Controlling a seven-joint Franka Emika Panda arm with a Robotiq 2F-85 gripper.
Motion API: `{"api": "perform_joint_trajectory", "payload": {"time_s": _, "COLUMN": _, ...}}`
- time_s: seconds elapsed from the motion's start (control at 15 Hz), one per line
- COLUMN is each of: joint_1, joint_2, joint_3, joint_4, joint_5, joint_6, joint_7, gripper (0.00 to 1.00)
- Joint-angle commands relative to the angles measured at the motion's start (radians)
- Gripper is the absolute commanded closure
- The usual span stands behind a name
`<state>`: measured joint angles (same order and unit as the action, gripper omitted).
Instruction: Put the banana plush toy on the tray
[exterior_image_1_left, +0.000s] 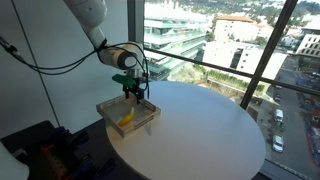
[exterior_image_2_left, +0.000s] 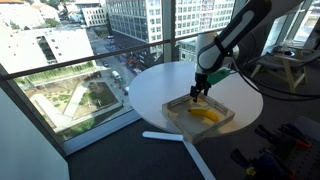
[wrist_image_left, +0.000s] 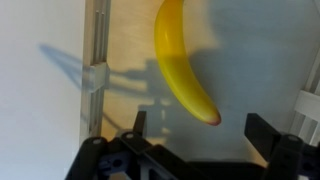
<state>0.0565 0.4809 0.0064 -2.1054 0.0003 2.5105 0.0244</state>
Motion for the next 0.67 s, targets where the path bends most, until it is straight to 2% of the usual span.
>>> {"api": "perform_joint_trajectory", "payload": {"time_s": 0.0, "joint_1": 0.017, "joint_2": -0.04, "joint_3": -0.019, "joint_4": -0.006, "joint_5": -0.024, "joint_6": -0.028, "joint_7": 0.057, "gripper": 0.0}}
{"api": "perform_joint_trajectory", "payload": {"time_s": 0.6, "joint_1": 0.02, "joint_2": -0.104, "joint_3": -0.029, "joint_4": -0.019, "joint_5": -0.028, "joint_6": -0.056, "joint_7": 0.108, "gripper": 0.0}}
